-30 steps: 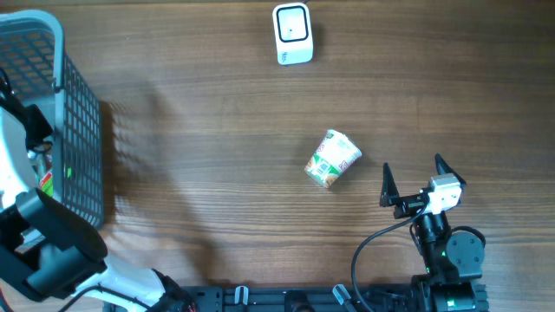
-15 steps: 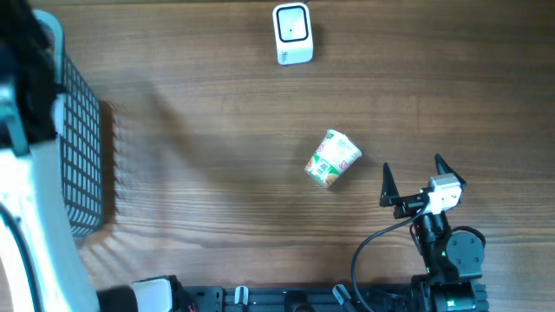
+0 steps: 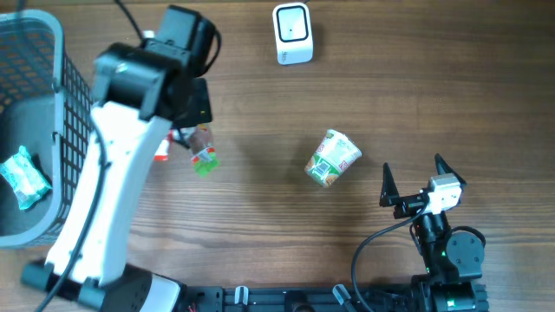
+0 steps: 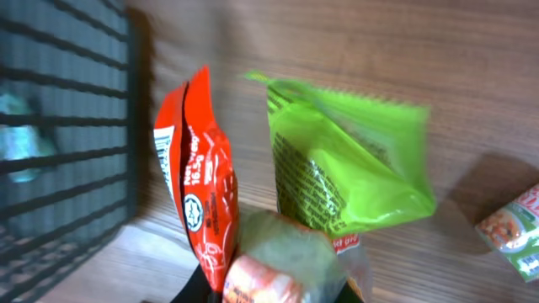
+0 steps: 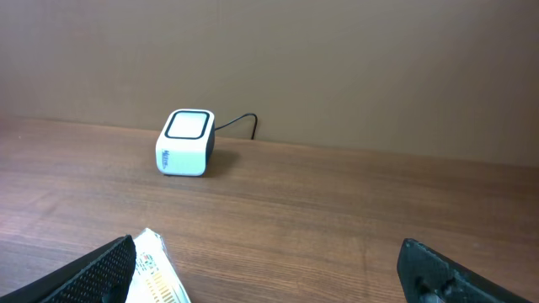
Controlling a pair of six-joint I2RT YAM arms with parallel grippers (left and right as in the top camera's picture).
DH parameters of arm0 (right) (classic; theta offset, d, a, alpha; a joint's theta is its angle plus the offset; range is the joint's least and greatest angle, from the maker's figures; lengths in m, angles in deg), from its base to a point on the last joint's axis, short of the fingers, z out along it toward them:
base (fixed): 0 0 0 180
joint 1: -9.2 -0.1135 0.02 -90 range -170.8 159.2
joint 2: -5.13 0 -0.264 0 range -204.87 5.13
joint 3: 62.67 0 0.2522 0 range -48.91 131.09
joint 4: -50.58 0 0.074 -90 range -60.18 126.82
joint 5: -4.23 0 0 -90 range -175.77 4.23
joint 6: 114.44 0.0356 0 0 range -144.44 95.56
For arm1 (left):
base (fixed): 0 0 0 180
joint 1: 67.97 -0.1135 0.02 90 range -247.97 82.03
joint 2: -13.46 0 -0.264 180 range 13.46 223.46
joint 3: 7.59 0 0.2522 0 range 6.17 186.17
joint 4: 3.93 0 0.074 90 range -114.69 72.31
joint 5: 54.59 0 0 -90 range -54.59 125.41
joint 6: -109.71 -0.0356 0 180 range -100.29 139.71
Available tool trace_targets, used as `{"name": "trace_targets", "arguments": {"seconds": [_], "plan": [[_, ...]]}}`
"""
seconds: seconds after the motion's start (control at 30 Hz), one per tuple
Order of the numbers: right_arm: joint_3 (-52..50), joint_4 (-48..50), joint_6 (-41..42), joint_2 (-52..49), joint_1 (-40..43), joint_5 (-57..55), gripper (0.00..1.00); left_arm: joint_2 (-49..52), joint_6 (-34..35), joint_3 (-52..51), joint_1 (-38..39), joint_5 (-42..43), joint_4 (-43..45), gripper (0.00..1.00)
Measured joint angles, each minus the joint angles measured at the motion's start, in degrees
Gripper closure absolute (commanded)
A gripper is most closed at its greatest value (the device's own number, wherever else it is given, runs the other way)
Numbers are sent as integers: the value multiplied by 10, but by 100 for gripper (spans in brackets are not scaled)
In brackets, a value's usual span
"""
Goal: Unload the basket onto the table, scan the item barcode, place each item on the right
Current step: 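Lift green bag and red stick with left gripper, drop on table, then grasp mint-green packet in basket with left gripper, place on table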
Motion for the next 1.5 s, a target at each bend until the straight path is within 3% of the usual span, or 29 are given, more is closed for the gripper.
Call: {"name": "trace_targets", "arguments": {"seconds": [0.13,0.2,0.23,0.3,0.43,0.47,0.5,0.53,0.57,0.6,0.63,0.7,0.73,0.8,0.83,0.87,0.9,0.93,0.97,1.0,1.13,1.2,1.3,1.43,1.5], "plan": [[0,0,0,0,0,0,0,64,14,-176,0,51,145,92],[0,0,0,0,0,0,0,83,16,-257,3,75,220,30],[0,0,0,0,0,0,0,86,16,-288,5,84,253,15],[0,0,0,0,0,0,0,87,15,-300,5,94,269,0],[0,0,0,0,0,0,0,86,-21,-245,5,98,259,0],[0,0,0,0,0,0,0,87,-31,-193,5,98,227,36],[0,0,0,0,0,0,0,85,-35,-148,4,98,207,91],[0,0,0,-1,0,0,0,84,-39,-80,-2,106,176,96],[0,0,0,-1,0,0,0,79,-43,-32,-8,117,159,96],[0,0,0,-1,0,0,0,75,-45,-12,-11,129,140,27],[0,0,0,-1,0,0,0,71,-48,-3,-11,144,99,0],[0,0,0,-1,0,0,0,71,-50,-11,-2,156,73,1],[0,0,0,-1,0,0,0,71,-50,-35,10,165,68,92],[0,0,0,-1,0,0,0,72,-49,-70,23,169,92,96],[0,0,0,-1,0,0,0,73,-50,-97,30,169,99,0],[0,0,0,-1,0,0,0,74,-50,-109,31,169,114,0],[0,0,0,-1,0,0,0,74,-50,-118,31,169,126,69],[0,0,-1,-1,0,0,0,74,-49,-130,33,173,139,96],[0,0,-2,-1,0,0,0,74,-44,-142,33,175,142,26],[0,0,-2,-1,0,0,0,74,-43,-150,34,175,144,0],[0,0,-2,-1,0,0,0,74,-39,-156,33,165,141,0],[0,0,-2,-1,0,0,0,74,-38,-80,15,137,92,0],[0,0,-4,-1,0,0,0,39,-17,130,-132,46,73,0],[0,0,-4,-1,0,0,0,-10,10,173,-367,-8,100,0],[0,0,-4,-1,0,0,0,-1,14,173,-432,-15,102,0]]}}
